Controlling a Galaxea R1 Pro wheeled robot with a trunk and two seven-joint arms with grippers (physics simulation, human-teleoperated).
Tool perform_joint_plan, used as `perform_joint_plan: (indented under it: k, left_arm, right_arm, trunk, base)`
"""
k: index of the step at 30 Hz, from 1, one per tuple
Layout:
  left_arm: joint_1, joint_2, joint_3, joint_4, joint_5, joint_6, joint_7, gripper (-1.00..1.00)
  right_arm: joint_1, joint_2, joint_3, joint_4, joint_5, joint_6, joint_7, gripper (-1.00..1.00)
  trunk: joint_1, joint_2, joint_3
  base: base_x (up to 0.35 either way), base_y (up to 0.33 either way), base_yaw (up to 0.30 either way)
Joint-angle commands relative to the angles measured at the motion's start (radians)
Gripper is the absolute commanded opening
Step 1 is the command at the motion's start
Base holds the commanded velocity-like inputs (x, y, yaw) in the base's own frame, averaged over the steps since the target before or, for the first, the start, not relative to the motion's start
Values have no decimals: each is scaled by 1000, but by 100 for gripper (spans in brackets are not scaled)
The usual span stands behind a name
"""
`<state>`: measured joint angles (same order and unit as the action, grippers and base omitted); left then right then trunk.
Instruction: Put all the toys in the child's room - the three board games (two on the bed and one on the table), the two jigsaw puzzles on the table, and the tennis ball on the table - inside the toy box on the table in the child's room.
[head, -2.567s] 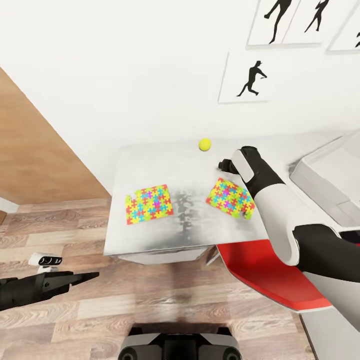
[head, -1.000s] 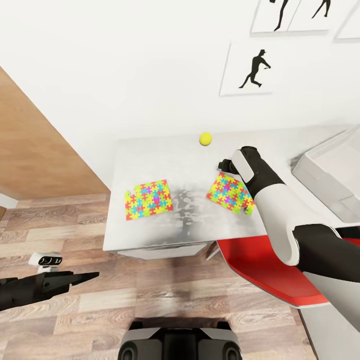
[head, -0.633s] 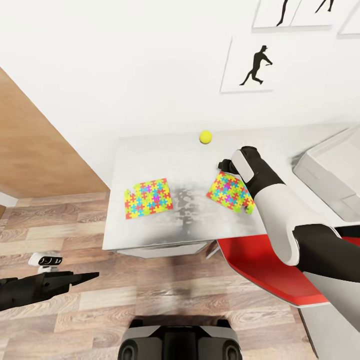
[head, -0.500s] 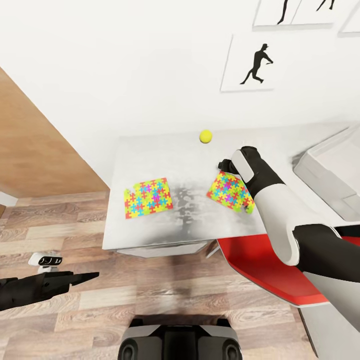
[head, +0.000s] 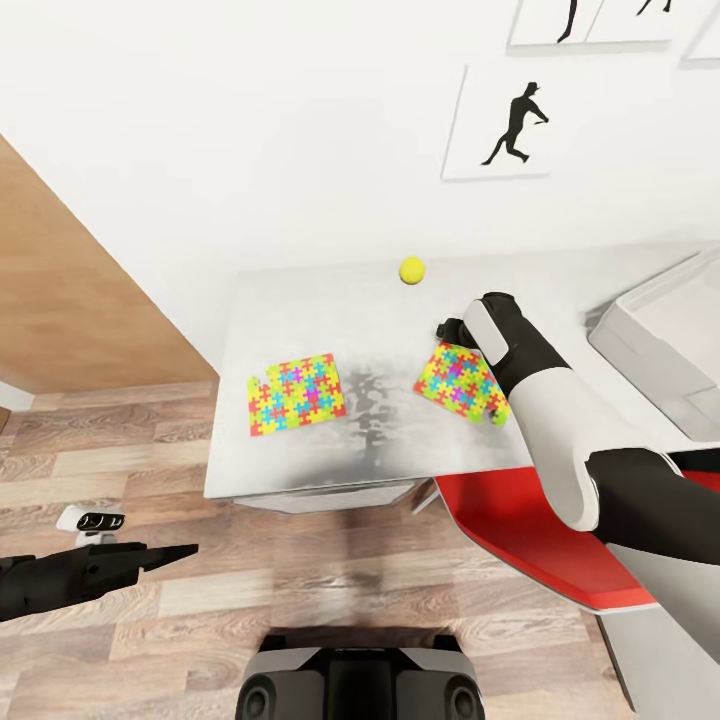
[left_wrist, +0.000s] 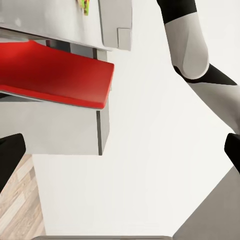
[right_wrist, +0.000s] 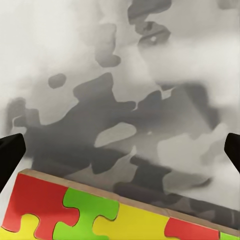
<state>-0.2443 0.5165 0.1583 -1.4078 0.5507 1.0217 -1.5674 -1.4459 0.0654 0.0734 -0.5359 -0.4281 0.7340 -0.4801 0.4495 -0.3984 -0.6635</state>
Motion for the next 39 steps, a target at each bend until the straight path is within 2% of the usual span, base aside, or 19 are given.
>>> perform_joint_plan:
  k: [1, 39]
  left_arm:
    - [-1, 0, 0, 0, 0, 11, -3, 100]
    - [-1, 0, -2, 0, 0, 11, -3, 100]
  right_arm:
    - [-1, -1, 5, -1, -11, 2, -9, 100]
    - [-1, -1, 5, -1, -12, 2, -8, 100]
  trunk:
    - [1, -2, -1]
    - [1, -2, -1]
  base:
    - [0, 0, 0]
    - [-42, 7, 0]
